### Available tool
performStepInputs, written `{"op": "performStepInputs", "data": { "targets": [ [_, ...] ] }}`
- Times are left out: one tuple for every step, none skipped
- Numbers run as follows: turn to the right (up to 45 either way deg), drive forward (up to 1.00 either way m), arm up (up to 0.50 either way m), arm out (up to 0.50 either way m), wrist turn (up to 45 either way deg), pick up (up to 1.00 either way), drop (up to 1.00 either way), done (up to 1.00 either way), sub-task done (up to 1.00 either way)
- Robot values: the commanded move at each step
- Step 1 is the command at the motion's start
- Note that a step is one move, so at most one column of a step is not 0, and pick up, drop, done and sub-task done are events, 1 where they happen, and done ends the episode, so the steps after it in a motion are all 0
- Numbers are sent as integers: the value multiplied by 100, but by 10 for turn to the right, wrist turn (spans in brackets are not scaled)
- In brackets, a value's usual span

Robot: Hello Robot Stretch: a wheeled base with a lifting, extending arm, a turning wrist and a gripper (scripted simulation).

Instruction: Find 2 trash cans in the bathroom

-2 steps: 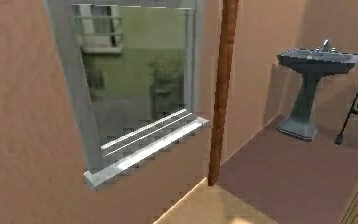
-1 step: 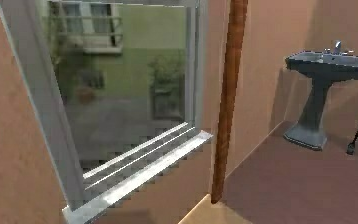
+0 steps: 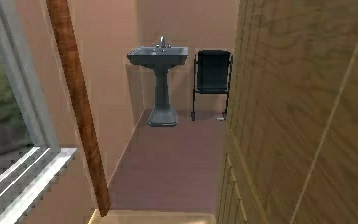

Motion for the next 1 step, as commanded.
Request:
{"op": "performStepInputs", "data": {
  "targets": [
    [0, 100, 0, 0, 0, 0, 0, 0, 0]
  ]
}}
